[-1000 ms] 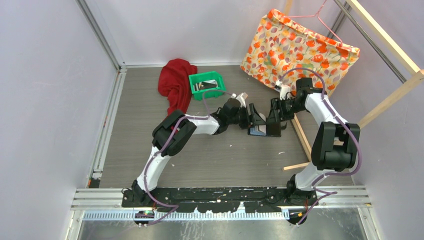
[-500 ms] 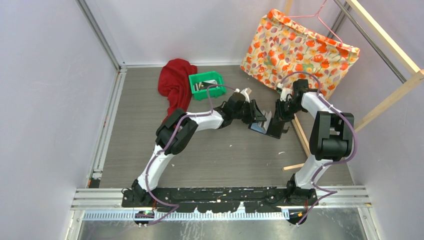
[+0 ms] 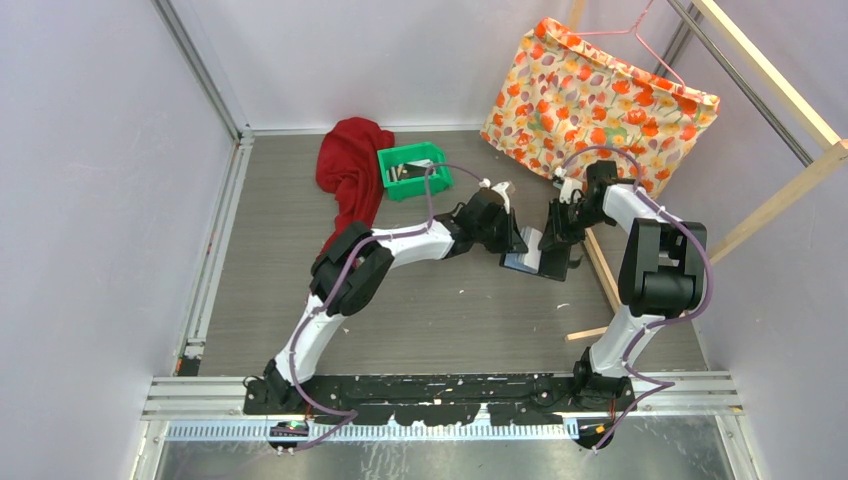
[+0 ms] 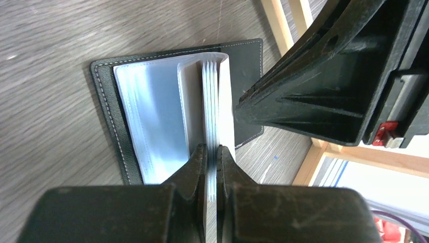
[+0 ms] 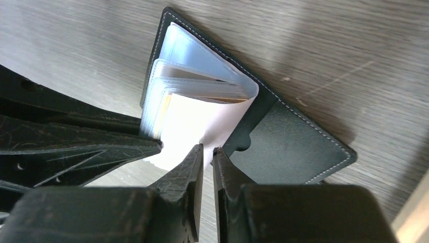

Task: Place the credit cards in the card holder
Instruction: Open the card holder at the center of the board.

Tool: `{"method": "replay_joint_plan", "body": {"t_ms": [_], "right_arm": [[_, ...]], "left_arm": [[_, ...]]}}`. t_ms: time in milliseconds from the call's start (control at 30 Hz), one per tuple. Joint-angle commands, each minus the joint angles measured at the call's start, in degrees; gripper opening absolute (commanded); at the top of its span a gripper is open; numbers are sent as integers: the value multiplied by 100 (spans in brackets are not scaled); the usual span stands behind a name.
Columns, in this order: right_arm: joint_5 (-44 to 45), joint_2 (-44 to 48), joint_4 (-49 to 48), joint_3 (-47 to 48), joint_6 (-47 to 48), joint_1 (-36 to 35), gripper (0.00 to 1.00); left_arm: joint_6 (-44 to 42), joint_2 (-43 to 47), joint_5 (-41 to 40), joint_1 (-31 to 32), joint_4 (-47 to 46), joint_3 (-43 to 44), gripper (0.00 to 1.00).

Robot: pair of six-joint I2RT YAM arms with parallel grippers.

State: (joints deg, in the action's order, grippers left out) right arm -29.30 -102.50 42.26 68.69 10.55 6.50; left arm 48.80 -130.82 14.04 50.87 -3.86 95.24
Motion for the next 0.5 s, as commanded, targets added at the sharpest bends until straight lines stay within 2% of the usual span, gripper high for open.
{"method": "replay_joint_plan", "body": {"t_ms": [0,200,333,467], "right_arm": [[-783,311,177,62,195,18,20],[-1059,357,283,16,262,27,25],[-1184,220,292,4,192,27,25],[-1346,-18,309,26,52,22,24]], "left_arm": [[-885,760,-530,-7,1053,-266,0],[-1825,1553,-1090,-7,2652,-462,0],[-2343,1695,-1648,71,3971,-30,0],[-2575,1416,-2216,381,4816,581,0]]}}
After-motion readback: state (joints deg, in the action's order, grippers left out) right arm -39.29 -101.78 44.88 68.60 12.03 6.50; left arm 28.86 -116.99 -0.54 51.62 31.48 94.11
